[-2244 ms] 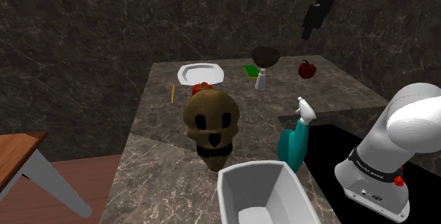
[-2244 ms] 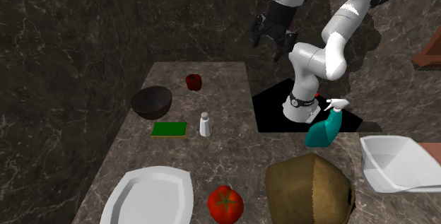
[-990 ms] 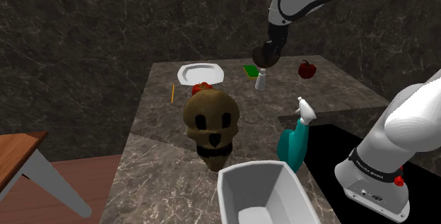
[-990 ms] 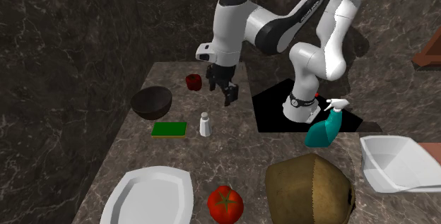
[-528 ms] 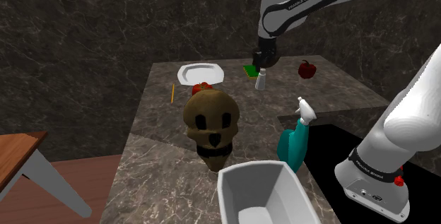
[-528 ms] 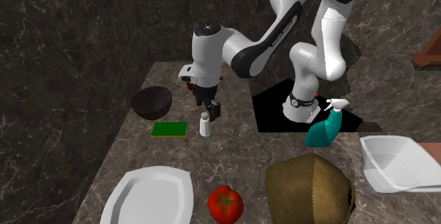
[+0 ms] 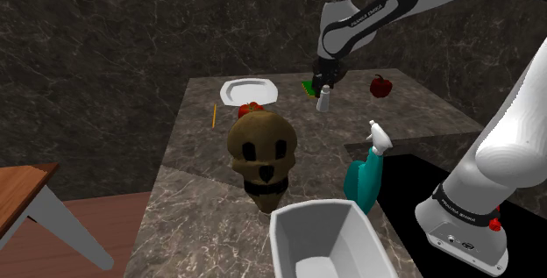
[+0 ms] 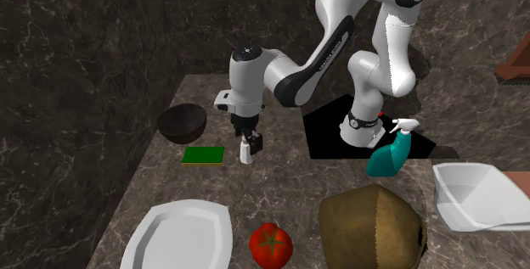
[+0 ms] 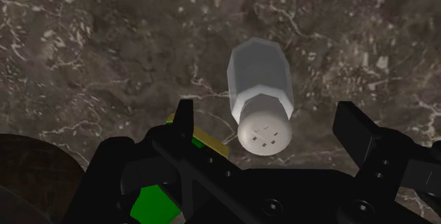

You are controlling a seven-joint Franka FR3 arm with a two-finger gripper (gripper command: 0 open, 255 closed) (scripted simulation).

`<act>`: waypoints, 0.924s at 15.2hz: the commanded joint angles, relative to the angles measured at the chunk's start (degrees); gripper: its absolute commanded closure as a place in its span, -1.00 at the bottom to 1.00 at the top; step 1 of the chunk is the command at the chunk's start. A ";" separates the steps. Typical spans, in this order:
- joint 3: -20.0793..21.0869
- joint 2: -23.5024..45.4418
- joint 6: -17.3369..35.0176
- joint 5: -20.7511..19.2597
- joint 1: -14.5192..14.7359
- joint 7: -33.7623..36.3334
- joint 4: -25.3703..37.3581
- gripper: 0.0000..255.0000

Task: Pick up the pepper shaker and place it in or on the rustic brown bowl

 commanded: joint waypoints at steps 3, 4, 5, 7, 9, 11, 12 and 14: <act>-0.03 0.31 0.52 -0.02 -0.03 0.00 -0.16 -1.00; -0.03 0.31 0.52 -0.02 -0.03 0.00 -0.16 -1.00; -0.03 0.31 0.52 -0.02 -0.03 0.00 -0.16 -1.00; -0.03 0.31 0.51 -0.02 -0.03 -0.01 -0.16 -1.00; -0.03 0.31 0.51 -0.02 -0.03 -0.01 -0.16 1.00; -0.03 0.31 0.51 -0.01 -0.03 -0.01 -0.16 1.00; -0.03 0.31 0.52 -0.02 -0.03 -0.01 -0.16 1.00; -0.03 0.31 0.52 -0.02 -0.04 -0.01 -0.17 1.00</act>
